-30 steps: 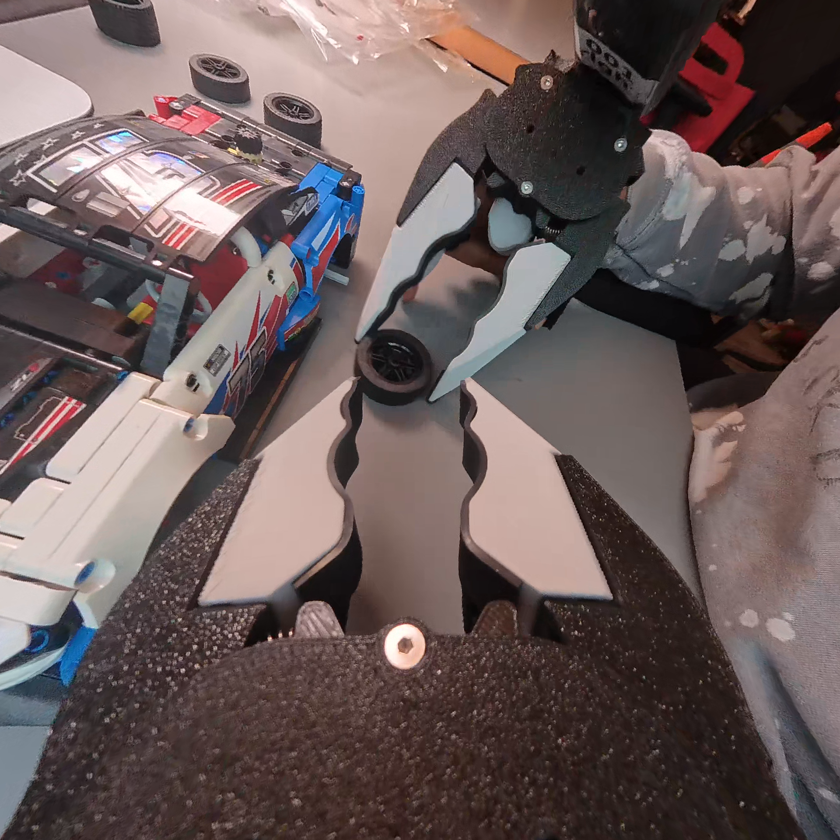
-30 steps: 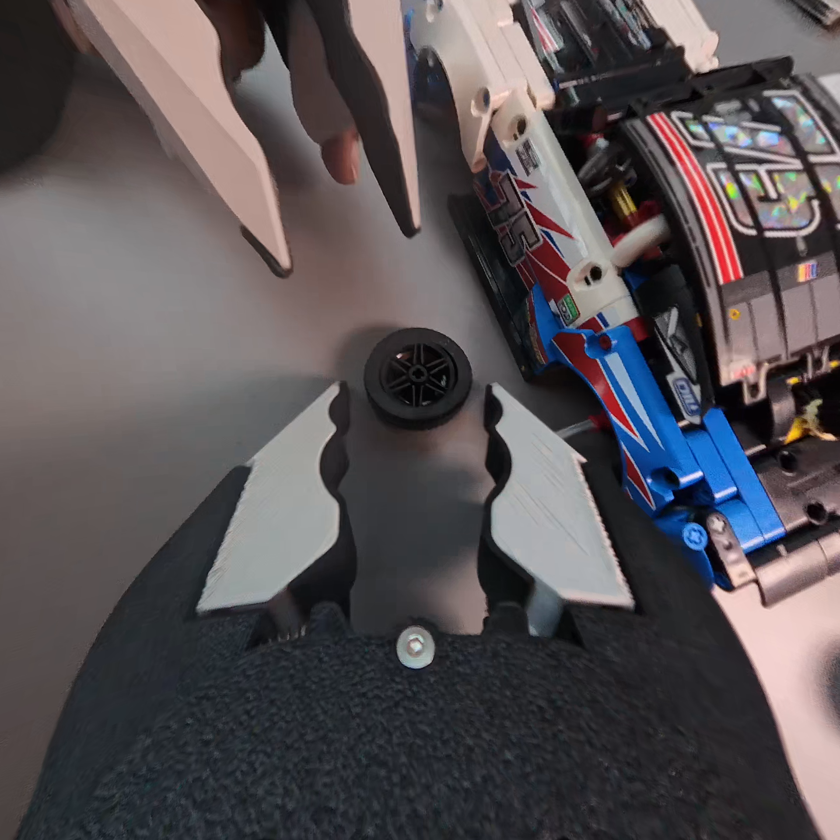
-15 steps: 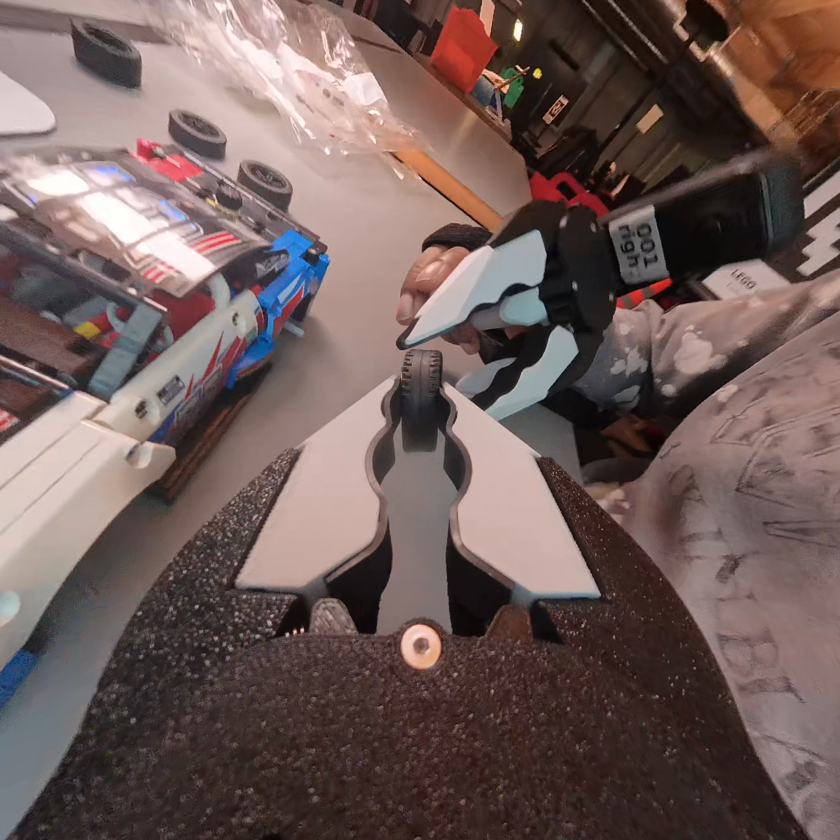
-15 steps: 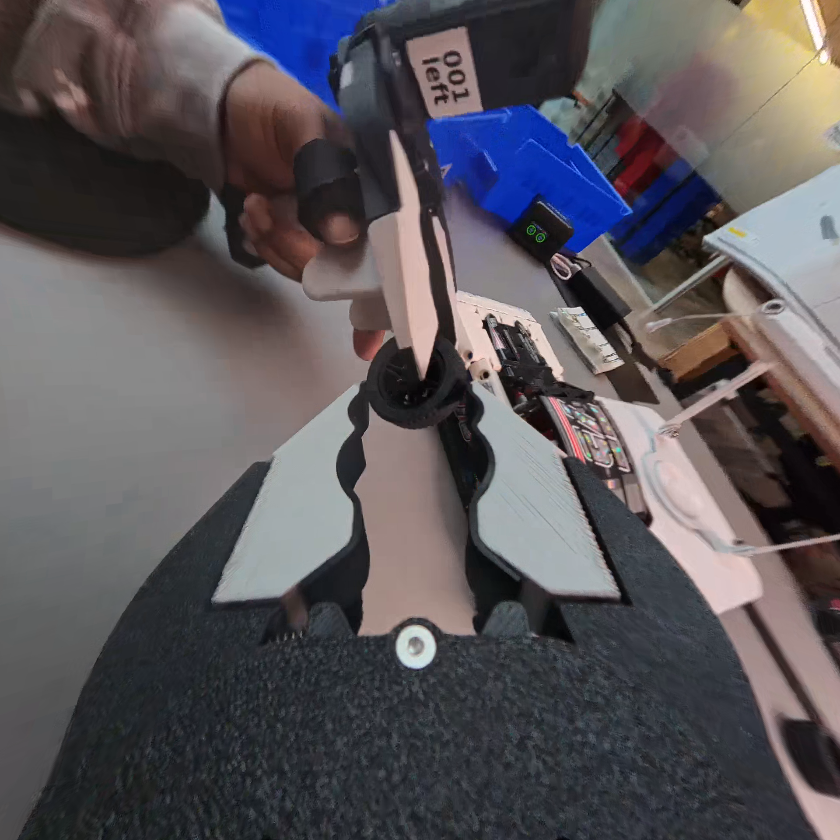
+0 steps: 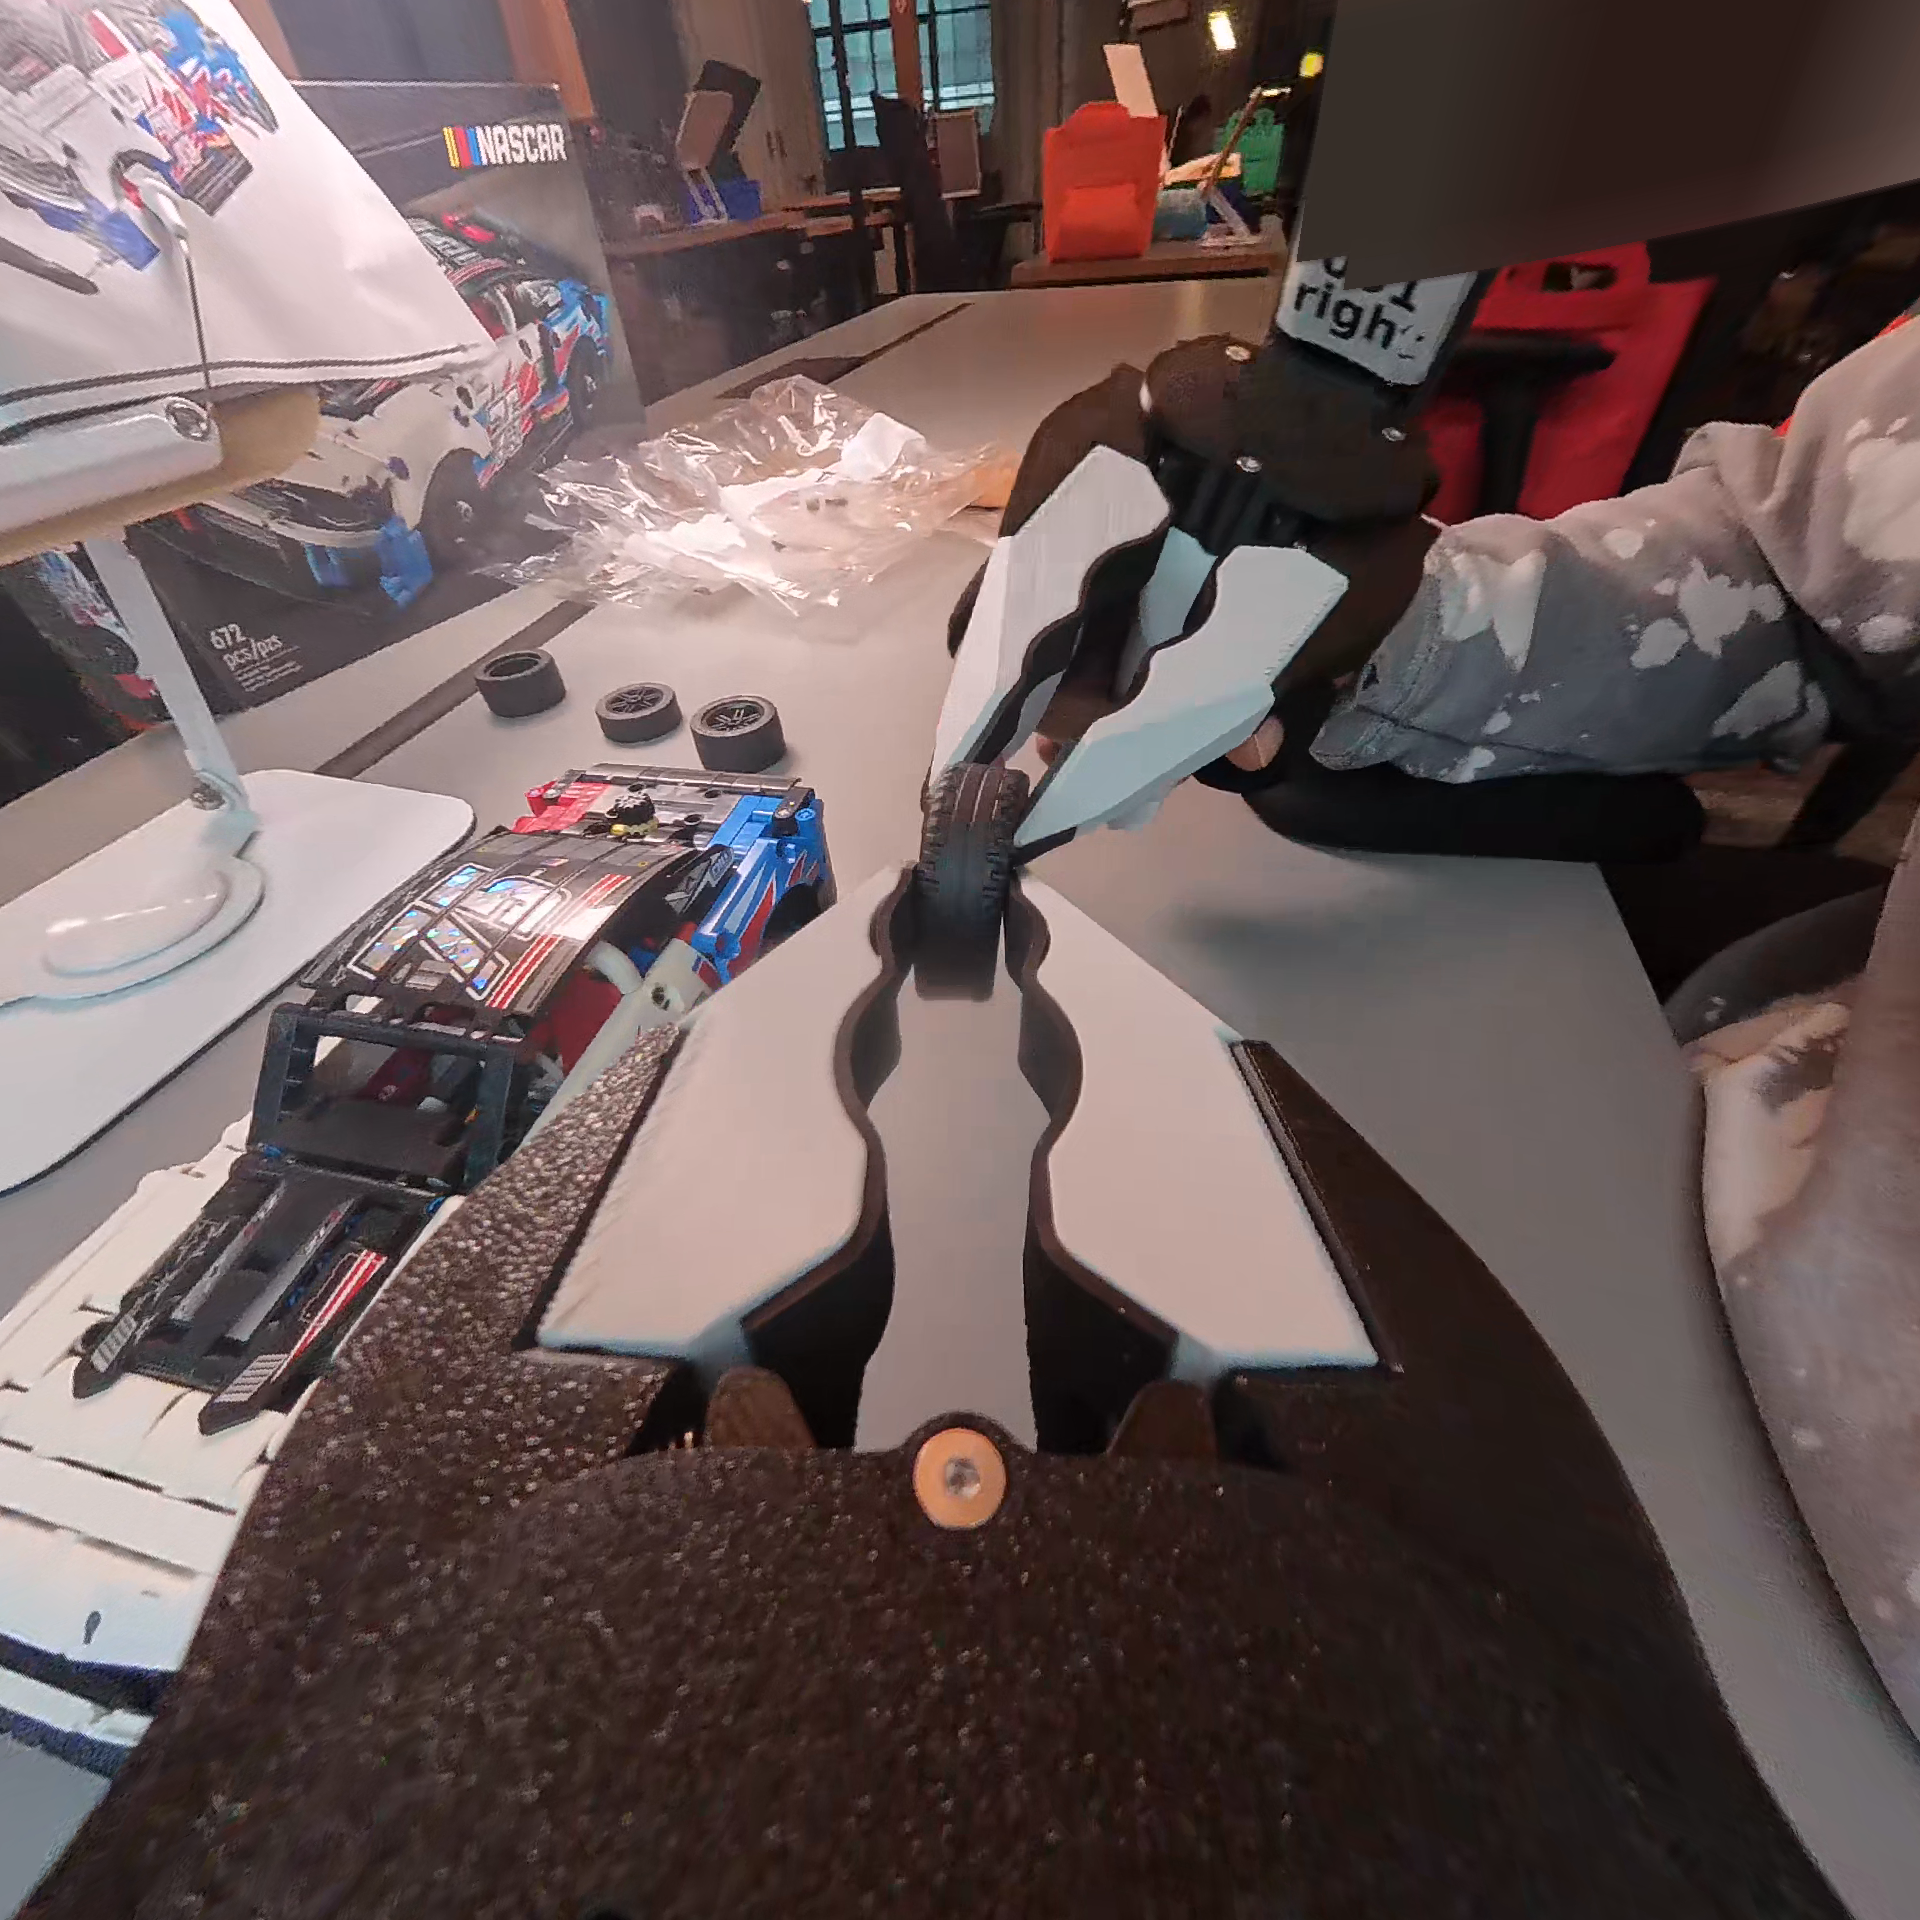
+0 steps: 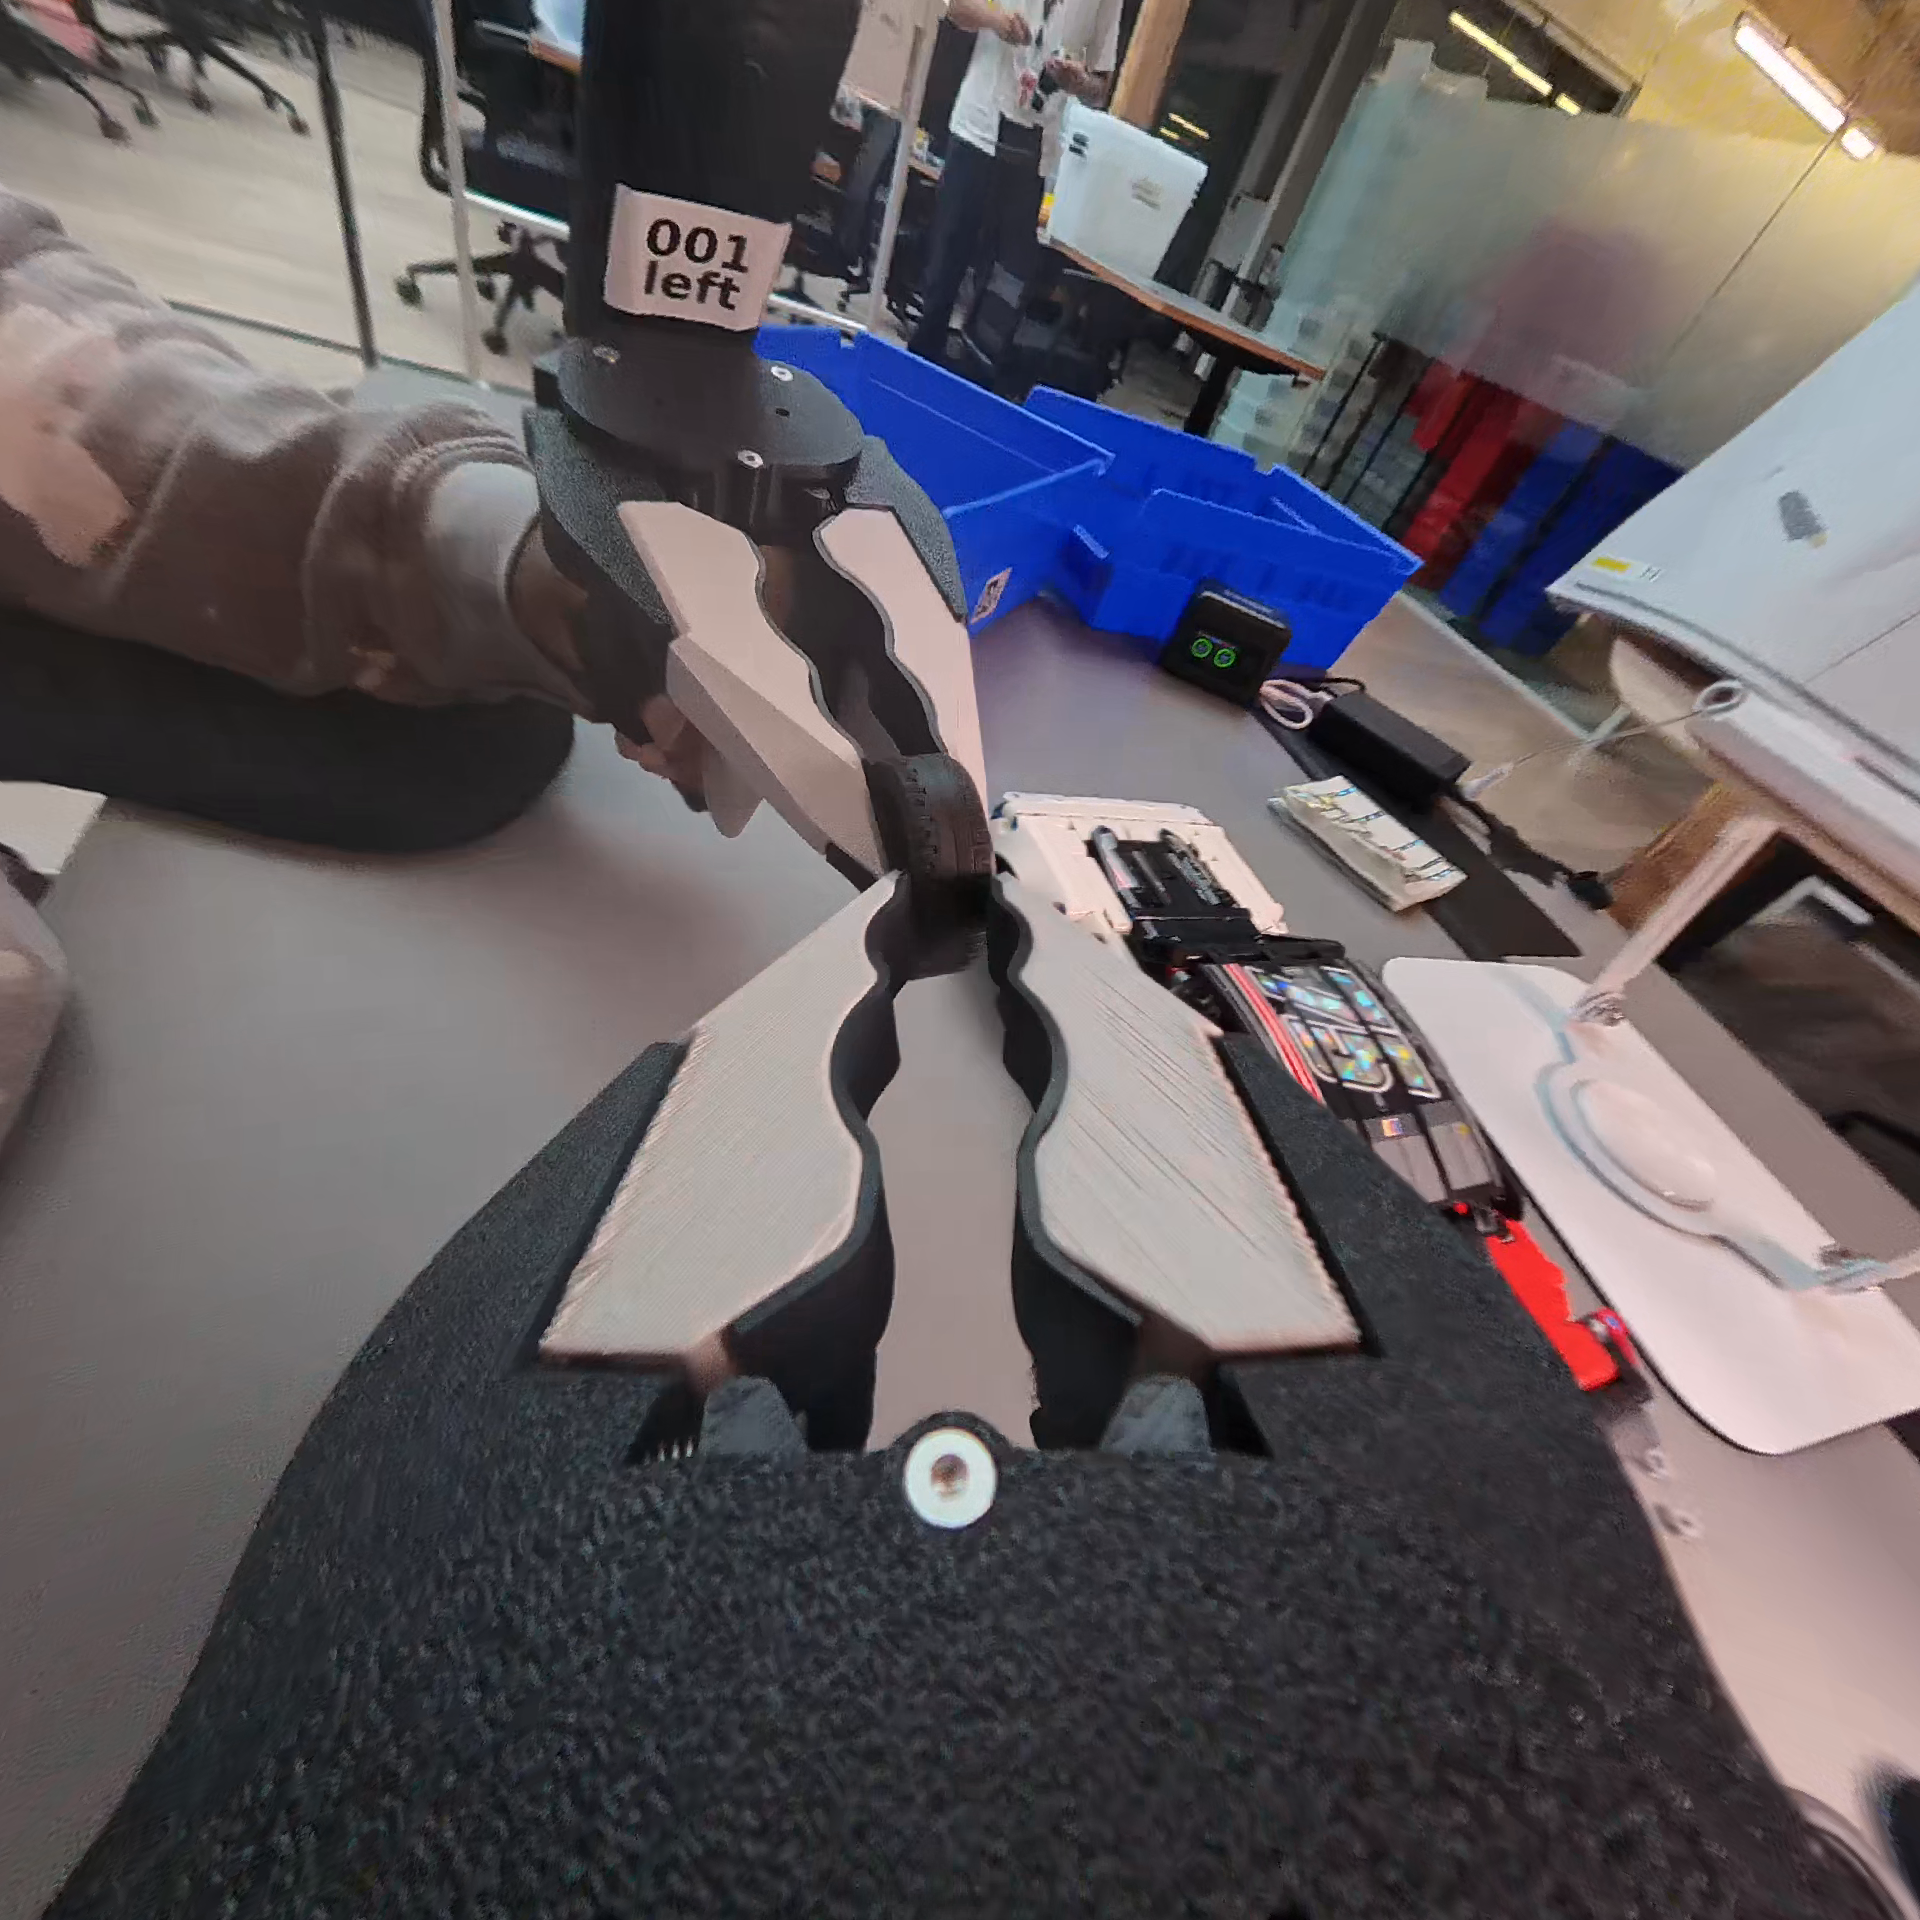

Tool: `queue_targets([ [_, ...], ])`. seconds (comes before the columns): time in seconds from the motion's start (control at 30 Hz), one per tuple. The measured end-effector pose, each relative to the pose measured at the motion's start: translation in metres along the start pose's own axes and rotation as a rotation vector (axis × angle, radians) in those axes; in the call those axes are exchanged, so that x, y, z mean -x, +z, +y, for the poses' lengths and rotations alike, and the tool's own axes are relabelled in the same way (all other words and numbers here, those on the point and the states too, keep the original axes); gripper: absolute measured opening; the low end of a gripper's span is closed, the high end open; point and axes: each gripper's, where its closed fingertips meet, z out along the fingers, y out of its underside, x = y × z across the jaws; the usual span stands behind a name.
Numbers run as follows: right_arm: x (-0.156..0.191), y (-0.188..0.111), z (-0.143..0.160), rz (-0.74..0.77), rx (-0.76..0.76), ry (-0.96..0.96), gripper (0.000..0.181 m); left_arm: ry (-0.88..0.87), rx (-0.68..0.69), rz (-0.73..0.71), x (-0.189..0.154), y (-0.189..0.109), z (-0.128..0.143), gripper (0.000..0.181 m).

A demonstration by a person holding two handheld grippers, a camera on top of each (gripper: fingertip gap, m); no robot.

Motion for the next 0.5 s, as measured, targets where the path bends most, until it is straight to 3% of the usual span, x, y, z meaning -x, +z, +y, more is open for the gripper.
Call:
queue_targets([
  [0.33,-0.009,-0.004,-0.020,0.236,0.021,-0.336,0.008,0.074,-0.012,-0.141,0.014,-0.003,-0.016,0.016],
  [0.5,-0.010,-0.004,-0.021,0.266,0.029,-0.371,0.009,0.078,-0.021,-0.207,0.020,-0.003,-0.018,0.019],
])
